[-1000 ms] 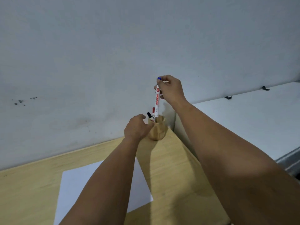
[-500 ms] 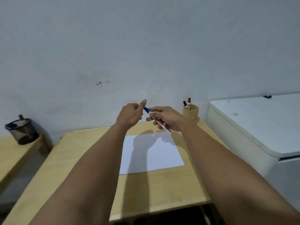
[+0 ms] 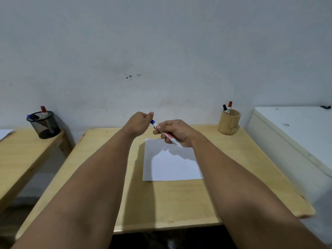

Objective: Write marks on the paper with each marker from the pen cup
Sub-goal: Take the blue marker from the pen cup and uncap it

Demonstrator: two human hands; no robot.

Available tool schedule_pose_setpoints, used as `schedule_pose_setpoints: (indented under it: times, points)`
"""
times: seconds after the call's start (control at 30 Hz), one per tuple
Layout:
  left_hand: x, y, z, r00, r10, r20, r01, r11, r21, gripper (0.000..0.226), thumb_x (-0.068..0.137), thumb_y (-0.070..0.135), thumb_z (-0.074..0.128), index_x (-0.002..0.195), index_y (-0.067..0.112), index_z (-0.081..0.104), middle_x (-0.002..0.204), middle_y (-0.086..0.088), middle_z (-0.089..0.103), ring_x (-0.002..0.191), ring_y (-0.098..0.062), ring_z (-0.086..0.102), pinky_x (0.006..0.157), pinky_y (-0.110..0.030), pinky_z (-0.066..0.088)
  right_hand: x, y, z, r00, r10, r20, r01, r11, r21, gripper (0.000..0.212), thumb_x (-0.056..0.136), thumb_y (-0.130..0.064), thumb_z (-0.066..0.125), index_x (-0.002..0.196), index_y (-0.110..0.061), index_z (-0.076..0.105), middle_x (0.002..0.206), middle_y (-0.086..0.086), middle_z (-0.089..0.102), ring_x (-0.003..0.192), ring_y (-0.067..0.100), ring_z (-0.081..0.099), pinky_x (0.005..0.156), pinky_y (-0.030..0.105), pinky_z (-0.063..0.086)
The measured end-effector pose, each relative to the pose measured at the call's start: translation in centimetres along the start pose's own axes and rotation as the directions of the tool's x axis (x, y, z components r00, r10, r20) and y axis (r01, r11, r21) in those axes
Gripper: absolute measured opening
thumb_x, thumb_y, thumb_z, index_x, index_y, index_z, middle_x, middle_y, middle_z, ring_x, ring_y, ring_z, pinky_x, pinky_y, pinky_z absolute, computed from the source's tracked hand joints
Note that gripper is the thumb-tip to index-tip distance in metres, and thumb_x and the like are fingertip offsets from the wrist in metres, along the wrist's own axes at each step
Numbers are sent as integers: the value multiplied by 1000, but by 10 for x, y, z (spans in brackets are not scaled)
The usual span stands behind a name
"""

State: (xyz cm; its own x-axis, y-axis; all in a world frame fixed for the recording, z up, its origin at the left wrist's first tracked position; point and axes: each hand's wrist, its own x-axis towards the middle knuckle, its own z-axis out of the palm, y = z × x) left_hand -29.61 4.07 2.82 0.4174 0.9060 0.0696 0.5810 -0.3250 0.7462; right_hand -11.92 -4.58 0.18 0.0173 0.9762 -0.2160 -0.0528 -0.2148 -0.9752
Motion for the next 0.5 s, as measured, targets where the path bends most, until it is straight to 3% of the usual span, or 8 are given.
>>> schedule_pose_setpoints:
  times: [0.07,0.17,0.23,0.3,0.4,0.5]
  points:
    - [9,-15,-15,994,-21,-103,25,999,35,51,108,41,39,73,9,55,62,-5,43,54,-23,39,64,-33,34,7,5,-6,999,5,-31,-9,994,-109,7,101,-11,75,103,-4,76,96,8,84,65,13,62,58,25,51]
    - [20,-39,-33,990,28,-141,25,933,360,52,108,51,35,85,17,68,72,5,58,74,-26,55,72,-34,39,18,13,-18,990,-7,-142,-6,996,-86,9,104,-8,70,111,-11,66,96,13,82,64,16,61,55,26,50]
    - [25,-54,-26,995,62,-80,-4,809,588,53,108,53,31,89,18,66,88,0,65,84,-29,55,76,-35,40,32,14,-20,971,-32,-236,46,998,52,14,106,-4,64,111,-16,59,95,17,78,62,18,62,53,27,51]
    - [29,-68,-10,997,76,-23,-37,706,707,51,108,52,28,93,16,60,100,-7,67,86,-31,55,75,-36,40,45,13,-20,962,-29,-271,96,967,236,13,107,-1,60,105,-14,63,97,20,74,62,21,65,56,29,57]
    - [31,-89,8,999,31,37,-49,650,758,45,108,50,30,104,15,59,110,-8,68,100,-33,64,74,-36,39,55,10,-23,977,54,-206,54,874,483,18,107,-4,55,110,-8,72,104,21,77,71,27,77,67,36,67]
    - [30,-103,16,997,-43,71,-29,618,786,46,107,48,31,118,15,61,118,-7,67,109,-32,65,78,-37,41,58,13,-27,985,78,-156,38,778,627,33,103,2,41,118,-4,70,109,23,81,86,32,84,72,41,69]
